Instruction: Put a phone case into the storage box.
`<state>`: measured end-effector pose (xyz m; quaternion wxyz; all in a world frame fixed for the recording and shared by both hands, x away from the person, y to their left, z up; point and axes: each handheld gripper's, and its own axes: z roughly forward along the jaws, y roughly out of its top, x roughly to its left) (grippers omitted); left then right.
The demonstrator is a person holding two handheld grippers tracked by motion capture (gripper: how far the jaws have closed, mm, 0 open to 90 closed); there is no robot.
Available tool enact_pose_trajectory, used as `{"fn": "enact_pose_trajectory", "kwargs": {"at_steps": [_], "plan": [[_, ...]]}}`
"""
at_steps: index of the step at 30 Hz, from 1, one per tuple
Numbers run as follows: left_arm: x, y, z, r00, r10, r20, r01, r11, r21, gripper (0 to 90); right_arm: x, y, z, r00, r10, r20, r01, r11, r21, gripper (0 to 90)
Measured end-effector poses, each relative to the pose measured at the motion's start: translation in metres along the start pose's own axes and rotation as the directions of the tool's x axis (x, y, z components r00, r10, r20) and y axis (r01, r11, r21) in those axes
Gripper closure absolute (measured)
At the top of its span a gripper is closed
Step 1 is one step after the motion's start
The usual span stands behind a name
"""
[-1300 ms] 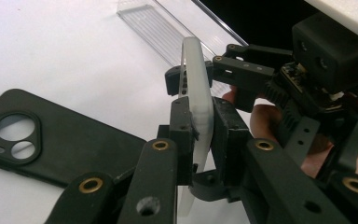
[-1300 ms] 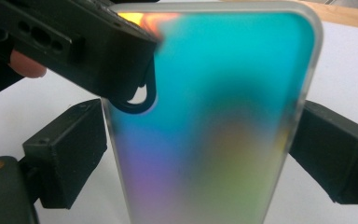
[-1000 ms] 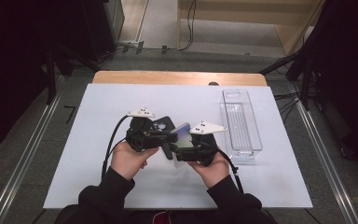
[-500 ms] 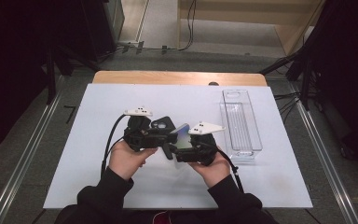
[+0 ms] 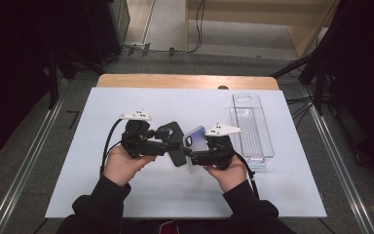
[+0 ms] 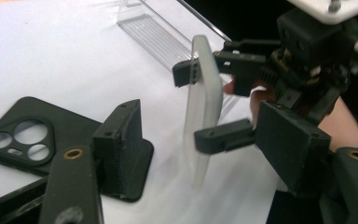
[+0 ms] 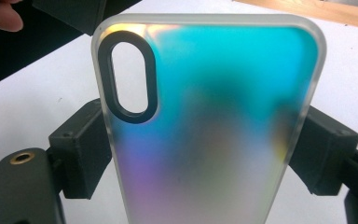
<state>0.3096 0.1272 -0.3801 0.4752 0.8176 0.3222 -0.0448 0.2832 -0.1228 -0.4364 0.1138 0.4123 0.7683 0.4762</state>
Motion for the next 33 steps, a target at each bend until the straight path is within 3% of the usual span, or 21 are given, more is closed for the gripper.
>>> {"fn": "enact_pose_trajectory", "kwargs": {"at_steps": [4, 7, 12, 21, 27, 30, 33], "plan": [[0.005, -0.005, -0.001, 0.9996, 0.022, -0.020, -0.022, 0.9998, 0.004, 28.8, -0.004, 0.001, -0.003, 0.9998, 0.001, -0.020, -0.001, 1.000, 0.005, 15.2], [0.009, -0.009, -0.001, 0.9979, 0.056, -0.035, -0.054, 0.9979, 0.035, 28.7, -0.007, 0.002, -0.005, 0.9993, -0.001, -0.037, 0.001, 1.000, 0.009, 15.1], [0.017, -0.020, -0.003, 0.9971, 0.075, 0.011, -0.075, 0.9965, 0.035, 28.7, -0.013, 0.005, -0.010, 0.9974, -0.009, -0.072, 0.010, 1.000, 0.010, 15.2], [0.025, -0.038, -0.003, 0.9890, 0.148, 0.006, -0.148, 0.9877, 0.051, 28.9, -0.026, 0.008, -0.018, 0.9891, -0.004, -0.147, 0.005, 1.000, 0.010, 15.2], [0.028, -0.050, -0.002, 0.9844, 0.175, 0.021, -0.176, 0.9819, 0.070, 28.9, -0.031, 0.011, -0.022, 0.9826, -0.001, -0.186, 0.005, 1.000, 0.020, 15.2], [0.029, -0.057, -0.002, 0.9824, 0.186, 0.016, -0.187, 0.9802, 0.066, 28.8, -0.031, 0.012, -0.023, 0.9817, -0.022, -0.189, 0.029, 0.999, 0.033, 15.1], [0.030, -0.065, -0.001, 0.9867, 0.161, 0.021, -0.162, 0.9848, 0.062, 28.9, -0.033, 0.013, -0.023, 0.9812, -0.025, -0.191, 0.035, 0.998, 0.047, 15.1]]}}
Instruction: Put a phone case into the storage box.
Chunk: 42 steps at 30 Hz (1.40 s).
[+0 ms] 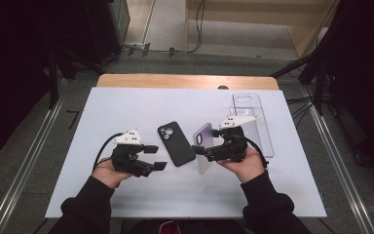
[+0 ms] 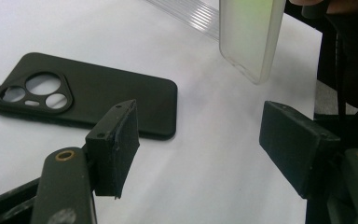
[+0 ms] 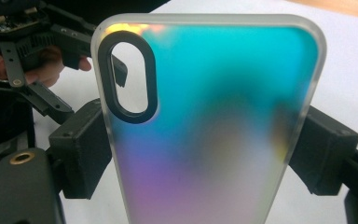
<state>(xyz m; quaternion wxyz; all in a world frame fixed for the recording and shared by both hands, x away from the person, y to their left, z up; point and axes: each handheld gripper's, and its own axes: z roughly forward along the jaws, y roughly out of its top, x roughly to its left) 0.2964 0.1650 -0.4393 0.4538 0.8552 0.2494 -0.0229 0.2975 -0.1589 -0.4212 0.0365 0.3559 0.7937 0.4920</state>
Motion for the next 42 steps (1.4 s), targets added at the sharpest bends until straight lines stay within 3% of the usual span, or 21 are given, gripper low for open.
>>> {"fn": "enact_pose_trajectory", "kwargs": {"at_steps": [4, 8, 11, 16, 42], "plan": [[0.000, -0.008, -0.001, 0.9999, -0.012, -0.002, 0.012, 0.9999, 0.011, 28.9, -0.003, 0.002, -0.003, 0.9996, 0.003, -0.026, -0.003, 1.000, 0.003, 15.1], [0.001, -0.013, -0.003, 0.9997, -0.023, -0.009, 0.023, 0.9993, 0.029, 28.9, -0.004, 0.004, -0.006, 0.9999, -0.011, 0.001, 0.011, 1.000, 0.024, 15.2], [0.003, -0.016, -0.005, 0.9988, -0.049, -0.010, 0.049, 0.9986, 0.023, 28.9, -0.008, 0.006, -0.009, 0.9999, 0.004, -0.015, -0.004, 1.000, 0.017, 15.2], [0.002, -0.021, -0.007, 0.9985, -0.053, -0.016, 0.053, 0.9983, 0.024, 28.8, -0.012, 0.012, -0.017, 0.9997, 0.012, -0.020, -0.012, 1.000, 0.013, 15.2], [0.002, -0.030, -0.018, 0.9959, -0.077, -0.047, 0.078, 0.9968, 0.018, 28.8, -0.045, 0.029, -0.060, 0.9945, 0.080, 0.068, -0.077, 0.996, -0.046, 15.2]]}}
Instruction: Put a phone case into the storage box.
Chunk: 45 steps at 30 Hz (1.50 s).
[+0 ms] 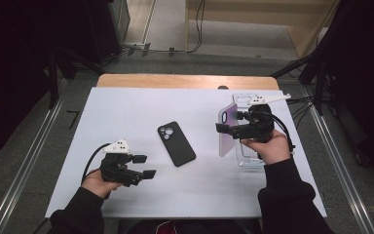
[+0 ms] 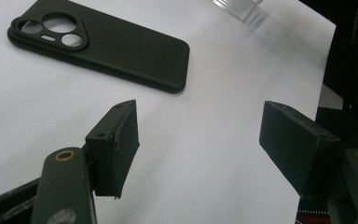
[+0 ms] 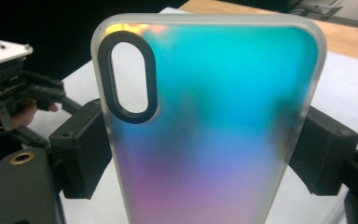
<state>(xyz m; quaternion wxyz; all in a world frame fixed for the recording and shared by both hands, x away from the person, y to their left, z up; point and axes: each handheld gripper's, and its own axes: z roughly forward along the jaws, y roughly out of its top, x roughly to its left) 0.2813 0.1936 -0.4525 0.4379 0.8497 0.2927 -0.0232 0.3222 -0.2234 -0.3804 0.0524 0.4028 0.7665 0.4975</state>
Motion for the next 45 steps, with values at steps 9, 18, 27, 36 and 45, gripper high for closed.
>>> {"fn": "enact_pose_trajectory", "kwargs": {"at_steps": [9, 18, 27, 36, 45], "plan": [[0.001, -0.001, 0.000, 1.0000, -0.007, -0.002, 0.007, 1.0000, 0.004, 28.8, -0.010, 0.006, -0.012, 0.9980, 0.032, 0.055, -0.031, 0.999, -0.027, 15.2], [0.001, -0.001, 0.000, 0.9999, -0.012, -0.008, 0.012, 0.9999, -0.002, 28.8, -0.026, 0.010, -0.020, 0.9824, 0.085, 0.166, -0.073, 0.994, -0.079, 15.2], [0.004, -0.001, -0.003, 0.9995, -0.031, -0.001, 0.031, 0.9994, -0.018, 28.8, -0.046, 0.020, -0.027, 0.9559, 0.138, 0.259, -0.111, 0.987, -0.115, 15.2], [0.005, -0.002, -0.003, 0.9995, -0.030, -0.010, 0.030, 0.9995, -0.007, 28.8, -0.063, 0.027, -0.026, 0.9273, 0.161, 0.338, -0.123, 0.984, -0.131, 15.2], [0.004, -0.004, -0.005, 0.9993, -0.035, -0.011, 0.035, 0.9994, -0.007, 28.8, -0.080, 0.030, -0.019, 0.9073, 0.189, 0.376, -0.141, 0.978, -0.153, 15.2]]}}
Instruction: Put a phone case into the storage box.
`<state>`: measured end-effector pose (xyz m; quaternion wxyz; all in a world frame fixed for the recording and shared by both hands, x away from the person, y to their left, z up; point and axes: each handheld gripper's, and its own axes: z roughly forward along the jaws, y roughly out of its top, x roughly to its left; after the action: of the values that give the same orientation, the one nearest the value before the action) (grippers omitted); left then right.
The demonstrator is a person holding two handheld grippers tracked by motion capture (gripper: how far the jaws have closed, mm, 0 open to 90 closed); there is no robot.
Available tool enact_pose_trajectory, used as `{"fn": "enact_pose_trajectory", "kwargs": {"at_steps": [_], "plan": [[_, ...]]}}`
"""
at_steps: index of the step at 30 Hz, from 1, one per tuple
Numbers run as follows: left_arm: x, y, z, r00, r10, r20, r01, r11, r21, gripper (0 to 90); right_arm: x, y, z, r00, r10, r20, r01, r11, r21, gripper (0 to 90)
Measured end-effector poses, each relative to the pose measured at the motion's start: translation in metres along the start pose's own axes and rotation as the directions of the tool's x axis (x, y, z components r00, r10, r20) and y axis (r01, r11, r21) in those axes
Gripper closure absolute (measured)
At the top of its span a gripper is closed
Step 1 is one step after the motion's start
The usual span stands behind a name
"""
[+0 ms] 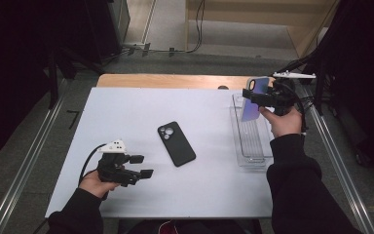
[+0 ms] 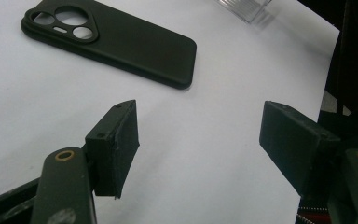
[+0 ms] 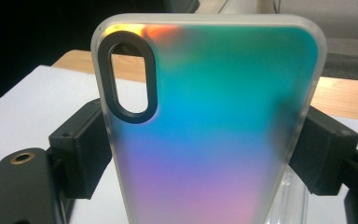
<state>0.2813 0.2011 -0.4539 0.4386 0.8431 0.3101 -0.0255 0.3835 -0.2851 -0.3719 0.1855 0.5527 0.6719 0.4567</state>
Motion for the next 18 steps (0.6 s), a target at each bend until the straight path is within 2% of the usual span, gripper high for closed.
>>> {"fn": "enact_pose_trajectory", "kwargs": {"at_steps": [3, 7, 10, 18], "plan": [[0.000, 0.000, 0.000, 1.0000, 0.000, 0.003, 0.000, 1.0000, 0.000, 28.7, -0.004, 0.001, 0.006, 0.9995, -0.004, 0.032, 0.005, 1.000, -0.005, 15.2], [0.000, 0.000, 0.001, 1.0000, 0.001, 0.002, -0.001, 1.0000, 0.005, 28.7, -0.008, 0.004, 0.016, 0.9988, 0.009, 0.048, -0.009, 1.000, -0.006, 15.2], [0.001, 0.000, 0.000, 1.0000, 0.000, 0.003, 0.000, 1.0000, 0.001, 28.8, -0.010, 0.005, 0.024, 0.9966, 0.003, 0.082, -0.003, 1.000, -0.003, 15.1], [0.002, 0.000, 0.000, 1.0000, 0.003, 0.000, -0.003, 1.0000, 0.003, 28.8, -0.020, 0.005, 0.040, 0.9909, 0.048, 0.126, -0.045, 0.999, -0.029, 15.1]]}}
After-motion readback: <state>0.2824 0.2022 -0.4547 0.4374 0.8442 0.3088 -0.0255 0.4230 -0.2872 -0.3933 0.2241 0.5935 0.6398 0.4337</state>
